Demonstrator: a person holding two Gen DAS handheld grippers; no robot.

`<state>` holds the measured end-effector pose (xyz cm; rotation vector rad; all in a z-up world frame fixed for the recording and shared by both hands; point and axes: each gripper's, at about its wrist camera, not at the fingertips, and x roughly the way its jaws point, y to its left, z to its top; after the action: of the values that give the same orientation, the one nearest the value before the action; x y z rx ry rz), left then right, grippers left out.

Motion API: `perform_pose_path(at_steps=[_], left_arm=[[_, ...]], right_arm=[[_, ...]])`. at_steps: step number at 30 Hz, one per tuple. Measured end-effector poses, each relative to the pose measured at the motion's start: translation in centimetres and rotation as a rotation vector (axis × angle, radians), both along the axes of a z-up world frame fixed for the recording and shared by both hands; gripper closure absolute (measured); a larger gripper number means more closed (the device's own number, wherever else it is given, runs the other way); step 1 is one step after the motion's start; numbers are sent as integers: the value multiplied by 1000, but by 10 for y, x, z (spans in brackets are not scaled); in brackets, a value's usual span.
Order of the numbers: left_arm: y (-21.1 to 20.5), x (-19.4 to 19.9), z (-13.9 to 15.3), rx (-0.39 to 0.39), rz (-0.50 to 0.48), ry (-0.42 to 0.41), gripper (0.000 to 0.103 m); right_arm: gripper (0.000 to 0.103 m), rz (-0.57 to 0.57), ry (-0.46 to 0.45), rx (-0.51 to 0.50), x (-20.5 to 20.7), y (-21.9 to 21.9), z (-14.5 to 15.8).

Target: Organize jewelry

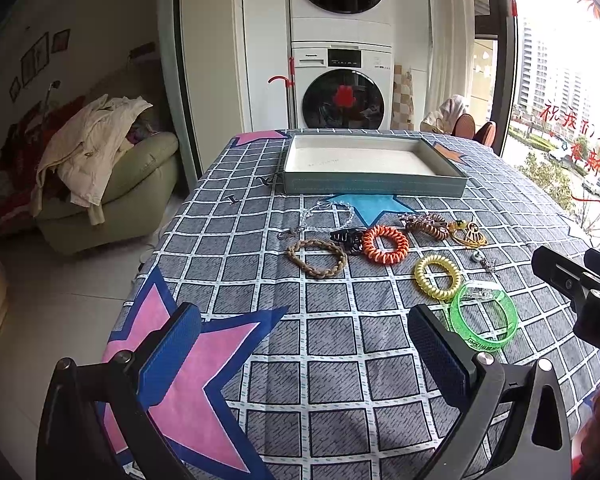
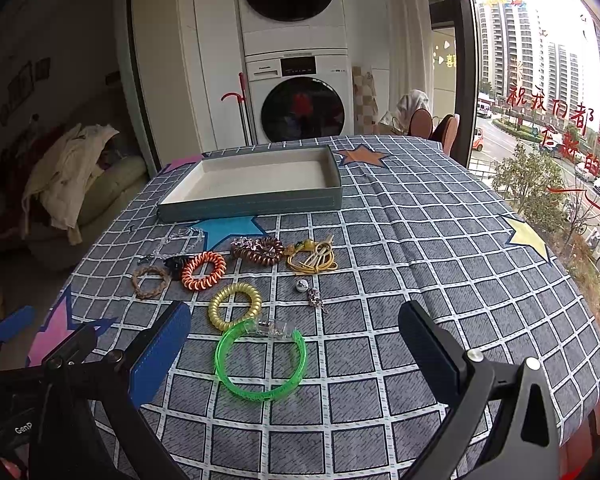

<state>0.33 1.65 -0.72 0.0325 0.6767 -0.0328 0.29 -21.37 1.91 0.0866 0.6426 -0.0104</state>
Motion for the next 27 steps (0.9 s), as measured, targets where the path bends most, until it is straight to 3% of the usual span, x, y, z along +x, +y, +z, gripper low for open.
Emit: perform_pose_path(at_steps=[27], left_arm=[[3, 5, -1, -4, 6, 20, 0]], right_arm=[[0, 2, 15, 6, 5, 1, -5]])
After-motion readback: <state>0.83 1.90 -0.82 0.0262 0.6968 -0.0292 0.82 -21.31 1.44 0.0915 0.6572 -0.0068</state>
